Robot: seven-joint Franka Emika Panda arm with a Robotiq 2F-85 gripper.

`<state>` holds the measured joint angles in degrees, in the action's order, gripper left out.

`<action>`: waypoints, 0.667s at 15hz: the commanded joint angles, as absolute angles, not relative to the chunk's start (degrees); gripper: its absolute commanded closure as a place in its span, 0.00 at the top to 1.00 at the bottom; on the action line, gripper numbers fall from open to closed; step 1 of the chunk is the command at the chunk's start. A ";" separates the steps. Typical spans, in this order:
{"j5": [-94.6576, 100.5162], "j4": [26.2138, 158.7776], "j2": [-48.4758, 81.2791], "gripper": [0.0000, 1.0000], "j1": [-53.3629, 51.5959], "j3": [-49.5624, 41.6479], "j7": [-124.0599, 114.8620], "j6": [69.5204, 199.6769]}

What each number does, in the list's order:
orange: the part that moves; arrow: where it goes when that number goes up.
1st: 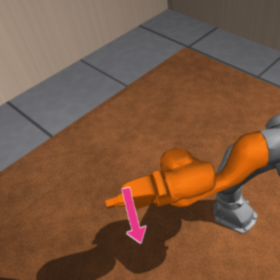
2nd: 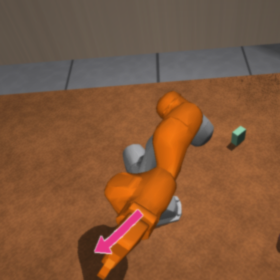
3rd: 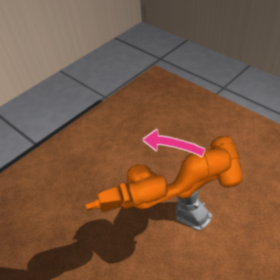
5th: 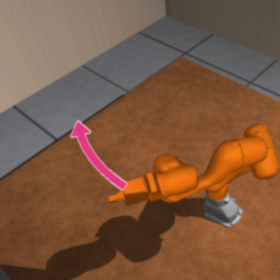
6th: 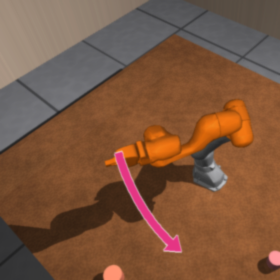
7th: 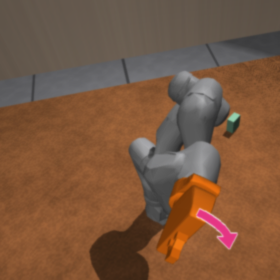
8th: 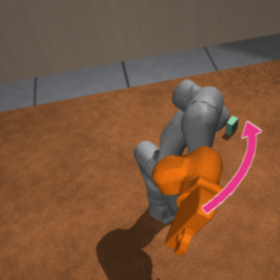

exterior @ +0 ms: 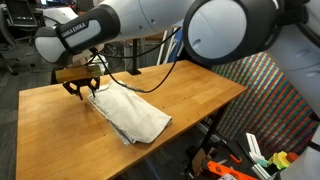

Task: Fold the cloth

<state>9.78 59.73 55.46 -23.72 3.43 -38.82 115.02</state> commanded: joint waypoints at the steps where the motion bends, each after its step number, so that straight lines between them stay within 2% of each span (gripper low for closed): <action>1: 8.87 52.36 59.96 0.79 -24.69 1.55 -38.15 112.97; 2: 8.84 51.37 60.73 0.85 -24.75 1.26 -38.28 113.01; 3: 8.81 50.76 61.21 0.41 -24.80 1.01 -38.45 113.06; 4: 8.64 49.93 61.78 0.46 -24.70 0.96 -38.31 113.02; 5: 8.60 49.38 62.14 0.44 -24.69 0.85 -38.25 112.88; 9: 8.94 47.59 63.00 0.12 -23.67 2.29 -38.35 111.62; 10: 8.83 47.15 63.22 0.10 -23.57 2.34 -38.54 111.51</action>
